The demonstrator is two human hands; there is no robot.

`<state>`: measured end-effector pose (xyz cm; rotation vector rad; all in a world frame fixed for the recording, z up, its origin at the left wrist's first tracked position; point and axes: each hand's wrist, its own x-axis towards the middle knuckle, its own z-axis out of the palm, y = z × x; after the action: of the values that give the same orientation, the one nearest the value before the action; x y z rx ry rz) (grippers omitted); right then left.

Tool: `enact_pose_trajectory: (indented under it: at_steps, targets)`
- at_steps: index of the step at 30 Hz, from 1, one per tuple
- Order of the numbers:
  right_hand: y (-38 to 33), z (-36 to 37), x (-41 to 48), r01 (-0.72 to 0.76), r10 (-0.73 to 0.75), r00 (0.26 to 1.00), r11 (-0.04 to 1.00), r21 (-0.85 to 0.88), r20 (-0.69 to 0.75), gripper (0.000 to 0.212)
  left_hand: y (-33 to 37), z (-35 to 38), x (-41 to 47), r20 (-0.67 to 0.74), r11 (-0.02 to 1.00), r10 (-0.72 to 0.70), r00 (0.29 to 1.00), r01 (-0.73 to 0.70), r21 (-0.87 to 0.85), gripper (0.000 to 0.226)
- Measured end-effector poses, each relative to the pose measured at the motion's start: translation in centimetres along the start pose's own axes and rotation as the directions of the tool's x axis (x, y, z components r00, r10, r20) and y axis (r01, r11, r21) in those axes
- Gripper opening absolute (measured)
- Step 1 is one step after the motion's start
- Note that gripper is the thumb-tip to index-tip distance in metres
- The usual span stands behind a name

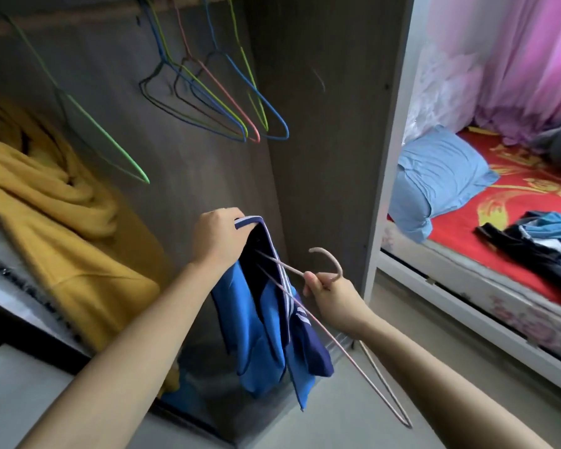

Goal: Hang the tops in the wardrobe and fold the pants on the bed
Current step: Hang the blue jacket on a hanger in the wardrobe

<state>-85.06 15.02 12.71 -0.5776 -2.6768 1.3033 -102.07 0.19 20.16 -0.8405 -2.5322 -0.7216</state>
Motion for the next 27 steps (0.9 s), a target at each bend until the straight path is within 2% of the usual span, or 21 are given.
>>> enact_pose_trajectory:
  at_steps: [2, 3, 5, 6, 8, 11, 13, 16, 18, 21, 24, 26, 27]
  targets:
    - [-0.1, 0.4, 2.1, -0.104, 0.104, 0.994, 0.993, 0.047, 0.015, 0.045, 1.5, -0.5, -0.3, 0.008, 0.997, -0.01, 1.0, 0.011, -0.081, 0.021]
    - [-0.1, 0.3, 2.8, -0.111, 0.119, 0.992, 0.982, 0.153, -0.042, 0.044, 2.0, -0.8, -0.5, 0.011, 0.995, -0.013, 1.0, 0.014, -0.101, 0.019]
    - [-0.3, 0.3, 3.3, 0.004, 0.095, 0.97, 0.915, 0.403, -0.224, 0.043, 2.3, -1.5, -0.7, 0.006, 0.994, -0.005, 1.0, 0.006, -0.108, 0.016]
    - [-0.6, 0.5, 3.2, 0.079, 0.068, 0.955, 0.88, 0.468, -0.289, 0.042, 2.3, -1.9, -0.7, 0.001, 0.994, -0.002, 1.0, 0.002, -0.113, 0.015]
    - [-1.2, 0.8, 3.1, 0.144, 0.024, 0.948, 0.856, 0.496, -0.317, 0.04, 2.3, -2.7, -0.7, -0.007, 0.99, 0.011, 1.0, -0.012, -0.141, 0.011]
    - [-2.4, -0.3, 4.6, 0.041, 0.088, 0.962, 0.887, 0.459, -0.257, 0.042, 2.9, -3.8, -0.5, -0.023, 0.973, 0.039, 0.999, -0.044, -0.227, 0.006]
    - [-3.0, -1.6, 5.7, 0.036, 0.132, 0.948, 0.86, 0.508, -0.291, 0.041, 3.3, -4.3, -0.5, 0.04, 0.944, 0.054, 0.998, -0.037, -0.328, 0.003]
    - [-3.4, -3.1, 6.1, 0.086, 0.163, 0.936, 0.755, 0.65, -0.313, 0.046, 3.0, -4.2, -0.6, 0.237, 0.928, 0.14, 0.961, -0.044, -0.369, 0.021]
    - [-3.4, -3.8, 6.0, 0.126, 0.127, 0.932, 0.765, 0.631, -0.34, 0.05, 2.4, -3.9, -0.5, 0.307, 0.947, 0.193, 0.932, -0.095, -0.308, 0.03]
    - [-3.7, -5.3, 5.6, 0.221, -0.001, 0.925, 0.814, 0.537, -0.38, 0.047, 2.1, -3.4, 0.0, 0.313, 0.972, 0.218, 0.925, -0.178, -0.152, 0.045]
    - [-3.7, -6.6, 5.4, 0.308, -0.137, 0.917, 0.841, 0.444, -0.375, 0.038, 2.6, -2.6, 0.9, 0.211, 0.959, 0.277, 0.937, -0.255, -0.127, 0.072]
    - [-3.4, -7.7, 5.2, 0.32, -0.174, 0.919, 0.853, 0.412, -0.353, 0.033, 3.1, -2.3, 2.2, 0.126, 0.936, 0.349, 0.929, -0.339, -0.091, 0.071]
    - [-3.4, -8.3, 5.1, 0.325, -0.19, 0.919, 0.86, 0.392, -0.346, 0.032, 3.3, -2.2, 2.9, 0.137, 0.921, 0.388, 0.911, -0.388, -0.028, 0.069]
